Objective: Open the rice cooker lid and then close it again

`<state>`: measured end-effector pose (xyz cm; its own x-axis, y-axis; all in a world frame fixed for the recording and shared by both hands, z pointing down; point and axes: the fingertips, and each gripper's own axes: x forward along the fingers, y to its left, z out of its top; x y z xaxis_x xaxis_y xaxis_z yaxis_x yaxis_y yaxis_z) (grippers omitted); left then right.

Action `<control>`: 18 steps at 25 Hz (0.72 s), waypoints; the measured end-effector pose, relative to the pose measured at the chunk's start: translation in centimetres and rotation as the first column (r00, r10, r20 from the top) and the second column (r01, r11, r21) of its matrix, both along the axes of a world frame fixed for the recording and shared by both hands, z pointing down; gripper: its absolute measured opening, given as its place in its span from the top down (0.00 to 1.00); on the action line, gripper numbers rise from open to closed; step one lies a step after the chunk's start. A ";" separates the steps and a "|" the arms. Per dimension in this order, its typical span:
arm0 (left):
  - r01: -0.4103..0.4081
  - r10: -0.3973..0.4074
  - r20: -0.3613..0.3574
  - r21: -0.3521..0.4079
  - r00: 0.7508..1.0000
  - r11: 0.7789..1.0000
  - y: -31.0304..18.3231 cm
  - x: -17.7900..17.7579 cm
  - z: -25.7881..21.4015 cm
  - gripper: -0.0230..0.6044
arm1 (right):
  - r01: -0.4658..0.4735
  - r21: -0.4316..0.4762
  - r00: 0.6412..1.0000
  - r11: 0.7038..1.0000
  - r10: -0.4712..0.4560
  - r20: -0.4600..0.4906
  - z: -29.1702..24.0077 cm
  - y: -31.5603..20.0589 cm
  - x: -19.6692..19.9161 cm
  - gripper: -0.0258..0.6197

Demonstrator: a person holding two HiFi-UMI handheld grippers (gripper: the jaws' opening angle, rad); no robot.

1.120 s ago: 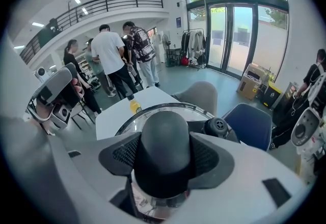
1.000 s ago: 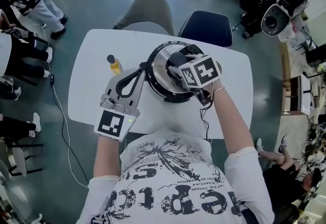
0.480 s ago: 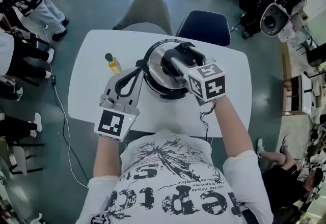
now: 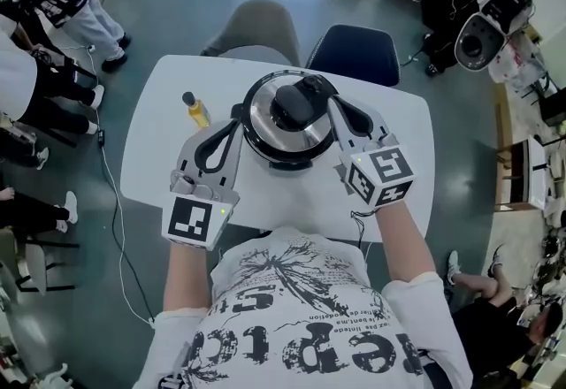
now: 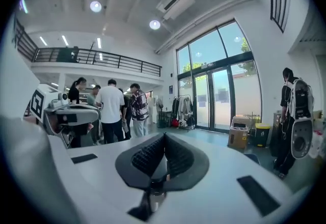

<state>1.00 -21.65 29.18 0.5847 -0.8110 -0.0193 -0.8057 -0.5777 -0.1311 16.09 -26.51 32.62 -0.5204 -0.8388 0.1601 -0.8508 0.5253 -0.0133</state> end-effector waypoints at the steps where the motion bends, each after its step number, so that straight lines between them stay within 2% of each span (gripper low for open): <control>1: 0.002 -0.002 0.003 0.000 1.000 1.000 0.2 0.1 -0.1 0.94 | -0.003 0.025 1.000 1.000 0.002 0.023 -0.4 0.4 0.4 0.94; 4: 0.028 -0.028 -0.011 -0.011 1.000 1.000 0.4 -0.1 -0.3 0.94 | -0.003 0.132 0.998 0.991 -0.004 0.056 -1.4 2.1 1.0 0.94; 7: 0.041 -0.041 -0.023 -0.023 0.999 0.999 0.6 0.2 0.2 0.94 | 0.001 0.219 1.000 0.976 -0.002 0.002 -1.3 3.6 1.4 0.94; 11: 0.037 -0.038 -0.016 -0.031 0.999 0.999 0.5 0.5 0.7 0.94 | -0.006 0.204 1.000 0.979 0.006 0.001 -0.4 4.2 1.9 0.94; 15: 0.041 -0.038 0.038 -0.084 0.999 0.996 0.6 0.3 2.0 0.94 | -0.012 0.173 1.000 0.985 0.010 0.013 0.1 4.2 2.3 0.94; 18: 0.024 -0.021 0.036 -0.071 0.999 0.997 0.6 0.5 1.8 0.94 | 0.003 0.152 1.000 0.988 -0.004 0.005 0.4 4.3 2.1 0.94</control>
